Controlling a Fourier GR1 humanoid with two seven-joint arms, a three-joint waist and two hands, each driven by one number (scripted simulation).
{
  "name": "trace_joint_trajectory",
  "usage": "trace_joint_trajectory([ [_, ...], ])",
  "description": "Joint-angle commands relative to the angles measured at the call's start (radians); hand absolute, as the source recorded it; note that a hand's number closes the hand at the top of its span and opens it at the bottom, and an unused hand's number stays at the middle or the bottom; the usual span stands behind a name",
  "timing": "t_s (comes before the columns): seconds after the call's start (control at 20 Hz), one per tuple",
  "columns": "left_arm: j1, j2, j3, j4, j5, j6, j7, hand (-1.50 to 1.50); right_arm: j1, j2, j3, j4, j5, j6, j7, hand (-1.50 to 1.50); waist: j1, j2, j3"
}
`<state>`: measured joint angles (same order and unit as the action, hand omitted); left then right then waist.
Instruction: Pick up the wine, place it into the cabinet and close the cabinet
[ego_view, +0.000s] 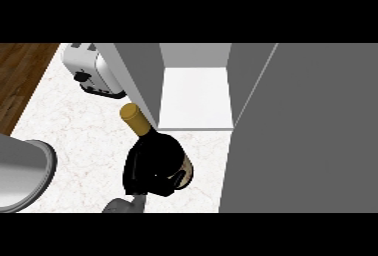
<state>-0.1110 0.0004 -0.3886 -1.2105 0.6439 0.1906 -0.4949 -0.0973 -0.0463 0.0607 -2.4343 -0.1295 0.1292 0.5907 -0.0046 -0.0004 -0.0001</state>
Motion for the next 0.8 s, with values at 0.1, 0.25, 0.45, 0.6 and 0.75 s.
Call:
trace_joint_trajectory([
  [0.1,-0.056,0.0,-0.121,0.051,0.112,0.14,-0.083,1.5,0.021,0.002,0.017,-0.044,-0.05,0.009,0.028,-1.5,-0.002,0.0,0.0],
  [0.25,-0.138,0.0,-0.036,0.199,0.117,0.048,-0.095,1.5,0.034,0.007,0.001,-0.028,-0.044,0.01,-0.007,-1.5,-0.002,0.001,0.0],
  [0.45,-0.163,0.0,-0.138,0.254,0.209,0.081,-0.186,1.5,-0.026,0.018,0.032,0.005,-0.009,-0.019,0.012,-1.5,-0.003,0.001,0.0],
  [0.6,-0.218,0.0,-0.126,0.277,0.222,0.093,-0.189,1.5,0.049,-0.008,-0.011,-0.072,-0.073,0.018,0.012,-1.5,-0.006,0.001,0.0],
  [0.75,-0.238,0.0,-0.14,0.302,0.245,0.084,-0.22,1.5,0.085,-0.026,-0.06,-0.016,-0.115,0.067,-0.056,-1.5,-0.004,0.001,0.0],
])
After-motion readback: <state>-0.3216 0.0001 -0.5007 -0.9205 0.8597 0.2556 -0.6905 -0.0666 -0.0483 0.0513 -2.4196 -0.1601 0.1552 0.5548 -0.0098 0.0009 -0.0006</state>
